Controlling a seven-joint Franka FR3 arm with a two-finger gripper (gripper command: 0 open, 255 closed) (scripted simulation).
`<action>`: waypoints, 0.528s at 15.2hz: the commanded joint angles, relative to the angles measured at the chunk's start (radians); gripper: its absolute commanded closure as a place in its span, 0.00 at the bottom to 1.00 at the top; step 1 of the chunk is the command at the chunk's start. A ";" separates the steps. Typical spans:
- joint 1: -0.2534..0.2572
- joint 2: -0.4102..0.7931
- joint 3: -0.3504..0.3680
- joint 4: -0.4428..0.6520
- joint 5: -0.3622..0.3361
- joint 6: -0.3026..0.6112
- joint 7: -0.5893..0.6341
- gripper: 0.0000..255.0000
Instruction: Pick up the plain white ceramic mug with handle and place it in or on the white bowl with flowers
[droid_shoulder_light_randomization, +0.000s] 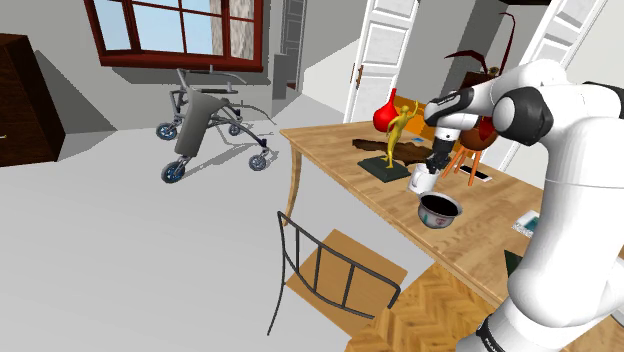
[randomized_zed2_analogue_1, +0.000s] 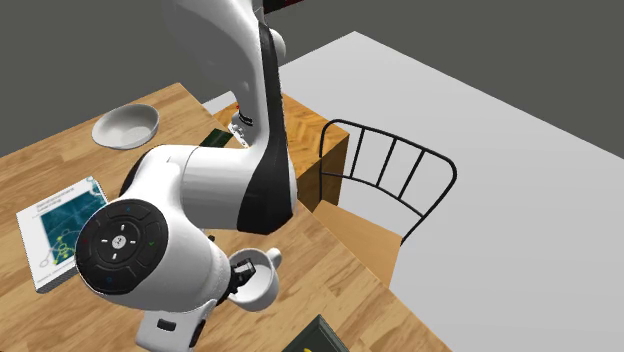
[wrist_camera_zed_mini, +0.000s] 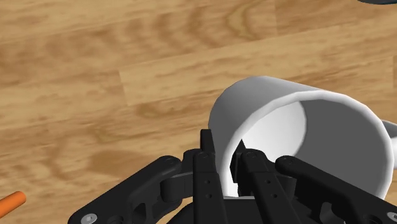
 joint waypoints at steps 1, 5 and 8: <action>0.001 -0.010 -0.003 0.015 -0.006 -0.024 0.003 1.00; 0.003 -0.028 -0.007 0.046 -0.015 -0.071 0.008 1.00; 0.003 -0.039 -0.010 0.072 -0.021 -0.106 0.011 1.00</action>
